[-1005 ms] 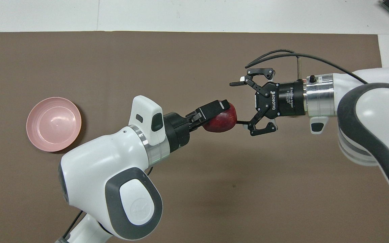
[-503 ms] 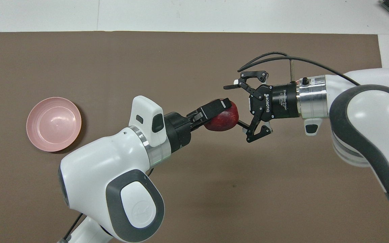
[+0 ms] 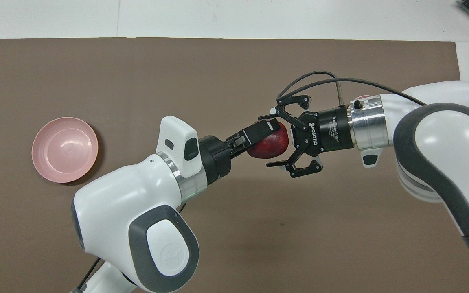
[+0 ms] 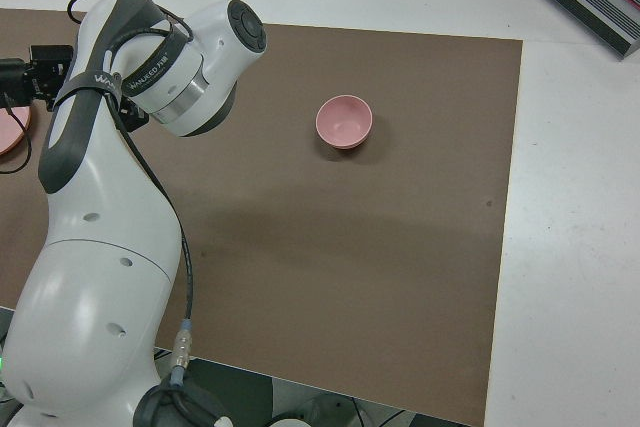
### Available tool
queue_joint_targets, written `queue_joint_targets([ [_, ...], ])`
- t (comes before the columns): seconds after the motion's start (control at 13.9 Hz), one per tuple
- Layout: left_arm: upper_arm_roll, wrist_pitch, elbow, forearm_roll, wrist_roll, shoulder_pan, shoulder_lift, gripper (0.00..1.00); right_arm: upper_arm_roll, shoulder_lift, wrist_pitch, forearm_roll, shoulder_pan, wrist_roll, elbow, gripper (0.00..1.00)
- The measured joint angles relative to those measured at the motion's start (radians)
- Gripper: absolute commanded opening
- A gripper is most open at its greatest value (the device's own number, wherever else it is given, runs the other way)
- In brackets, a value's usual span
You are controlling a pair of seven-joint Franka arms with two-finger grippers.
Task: Move apple from plate to bowl
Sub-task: 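Close the right gripper around the apple held by the left gripper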
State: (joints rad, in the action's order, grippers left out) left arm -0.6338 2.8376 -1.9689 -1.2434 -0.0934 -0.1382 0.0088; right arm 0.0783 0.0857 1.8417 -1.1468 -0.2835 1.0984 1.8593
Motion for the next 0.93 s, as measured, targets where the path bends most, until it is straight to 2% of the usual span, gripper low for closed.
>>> queue_joint_targets([
  [0.07,-0.002,0.0,0.0,0.0,0.0,0.0,0.0,0.0,0.001,0.0,-0.009,-0.004,0.002,-0.01,-0.001,1.0],
  [0.14,-0.003,0.0,0.0,0.0,0.0,0.0,0.0,0.0,0.003,0.0,-0.017,-0.007,0.003,-0.016,-0.001,0.76],
  [0.22,-0.004,0.0,0.0,-0.001,0.0,0.0,0.0,0.0,0.005,0.0,-0.022,-0.008,0.003,-0.02,-0.002,0.2],
  [0.29,-0.005,0.0,0.0,-0.001,0.0,0.0,0.0,0.0,0.007,0.0,-0.021,-0.013,0.005,-0.025,-0.005,0.0],
  [0.65,-0.009,0.01,0.003,-0.002,0.002,0.0,-0.002,0.0,0.008,0.0,-0.032,-0.031,0.014,-0.05,-0.007,0.0],
  [0.79,-0.01,0.011,0.003,-0.002,0.002,0.0,-0.002,0.49,0.008,0.0,-0.032,-0.031,0.014,-0.051,-0.007,0.0],
  [0.93,-0.011,0.014,0.003,-0.002,0.003,0.0,-0.002,0.71,0.008,0.0,-0.033,-0.032,0.015,-0.053,-0.008,0.0],
])
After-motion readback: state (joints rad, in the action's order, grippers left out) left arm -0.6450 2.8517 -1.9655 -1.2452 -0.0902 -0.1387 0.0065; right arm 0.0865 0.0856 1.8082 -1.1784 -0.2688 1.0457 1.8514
